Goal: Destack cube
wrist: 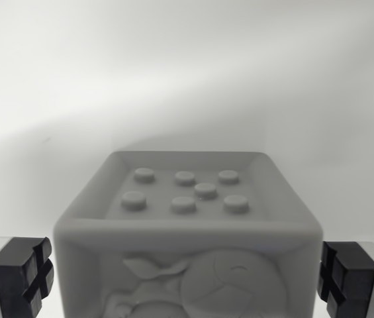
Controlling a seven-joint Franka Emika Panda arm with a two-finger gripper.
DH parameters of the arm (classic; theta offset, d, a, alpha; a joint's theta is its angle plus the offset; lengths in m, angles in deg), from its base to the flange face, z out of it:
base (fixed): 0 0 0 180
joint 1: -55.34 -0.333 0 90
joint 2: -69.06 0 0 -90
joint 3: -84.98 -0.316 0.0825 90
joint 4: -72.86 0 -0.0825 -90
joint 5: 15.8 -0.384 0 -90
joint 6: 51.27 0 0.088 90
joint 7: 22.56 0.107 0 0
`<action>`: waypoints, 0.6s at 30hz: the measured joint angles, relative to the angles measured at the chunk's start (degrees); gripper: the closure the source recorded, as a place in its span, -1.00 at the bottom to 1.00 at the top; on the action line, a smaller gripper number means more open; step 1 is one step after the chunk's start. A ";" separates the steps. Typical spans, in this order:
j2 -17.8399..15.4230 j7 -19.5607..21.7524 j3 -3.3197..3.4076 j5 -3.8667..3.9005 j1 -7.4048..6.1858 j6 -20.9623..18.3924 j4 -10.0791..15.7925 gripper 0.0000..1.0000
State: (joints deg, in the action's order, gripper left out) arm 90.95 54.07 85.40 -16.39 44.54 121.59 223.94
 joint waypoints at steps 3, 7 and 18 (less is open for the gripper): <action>-0.97 0.00 0.00 0.00 0.00 -0.65 0.26 -1.00; -2.68 0.00 0.02 0.00 -0.01 -1.88 0.67 -1.00; -8.78 0.00 0.15 0.05 -0.12 -6.54 2.04 -1.00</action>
State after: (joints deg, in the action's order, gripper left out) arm 82.18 54.08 85.55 -16.35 44.42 115.05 225.98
